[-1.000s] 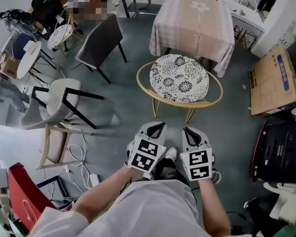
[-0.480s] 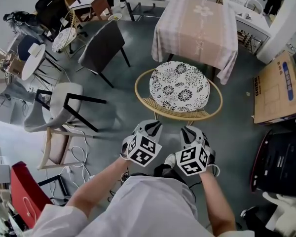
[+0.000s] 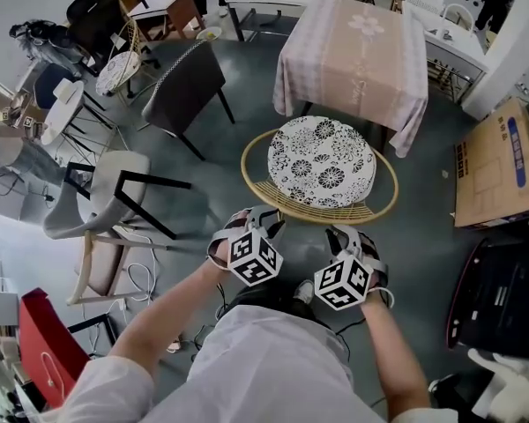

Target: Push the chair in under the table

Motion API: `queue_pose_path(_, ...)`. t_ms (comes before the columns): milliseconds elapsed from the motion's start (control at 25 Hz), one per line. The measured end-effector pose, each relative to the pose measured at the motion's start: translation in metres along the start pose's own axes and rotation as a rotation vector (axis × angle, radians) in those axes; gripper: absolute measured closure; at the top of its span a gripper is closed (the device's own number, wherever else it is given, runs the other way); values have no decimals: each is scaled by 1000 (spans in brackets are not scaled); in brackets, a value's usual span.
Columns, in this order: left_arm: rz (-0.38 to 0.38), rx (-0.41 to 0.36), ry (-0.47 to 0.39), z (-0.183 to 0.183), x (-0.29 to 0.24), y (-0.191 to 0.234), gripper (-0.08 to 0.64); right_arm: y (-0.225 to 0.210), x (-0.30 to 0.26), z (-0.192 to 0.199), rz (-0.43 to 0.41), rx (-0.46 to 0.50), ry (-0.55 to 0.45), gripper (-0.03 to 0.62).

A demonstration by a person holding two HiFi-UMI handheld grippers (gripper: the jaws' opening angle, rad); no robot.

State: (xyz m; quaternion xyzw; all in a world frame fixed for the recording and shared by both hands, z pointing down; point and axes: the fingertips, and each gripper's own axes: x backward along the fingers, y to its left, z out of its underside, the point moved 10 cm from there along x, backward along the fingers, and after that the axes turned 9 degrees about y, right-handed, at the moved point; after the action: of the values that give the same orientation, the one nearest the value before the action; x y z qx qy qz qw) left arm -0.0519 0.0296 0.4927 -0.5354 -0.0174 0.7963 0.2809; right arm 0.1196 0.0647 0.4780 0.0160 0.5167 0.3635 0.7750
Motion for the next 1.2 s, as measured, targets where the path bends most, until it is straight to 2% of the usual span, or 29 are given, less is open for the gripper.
queue_pose_path(160, 15, -171, 40, 3, -16, 9, 415, -1, -13, -5, 3, 69, 38, 579)
queue_pose_path(240, 28, -256, 62, 4, -27, 12, 405, -1, -21, -6, -19, 90, 75, 521)
queue_pose_path(280, 37, -288, 72, 5, -32, 13, 402, 0, -25, -6, -29, 105, 95, 495)
queue_pose_path(400, 49, -352, 84, 6, -44, 14, 402, 5, -37, -6, -28, 177, 136, 488)
queue_pose_path(520, 52, -388, 72, 3, -54, 18, 403, 3, -49, -7, -14, 219, 153, 488)
queue_pose_path(800, 87, -485, 60, -2, -61, 21, 457, -3, -61, -12, -42, 216, 183, 499)
queue_pose_path(1040, 159, -466, 44, -4, -62, 29, 459, -6, -64, -16, -64, 166, 226, 500)
queue_pose_path(1200, 178, -465, 40, -3, -66, 37, 459, -10, -69, -22, -71, 124, 243, 500)
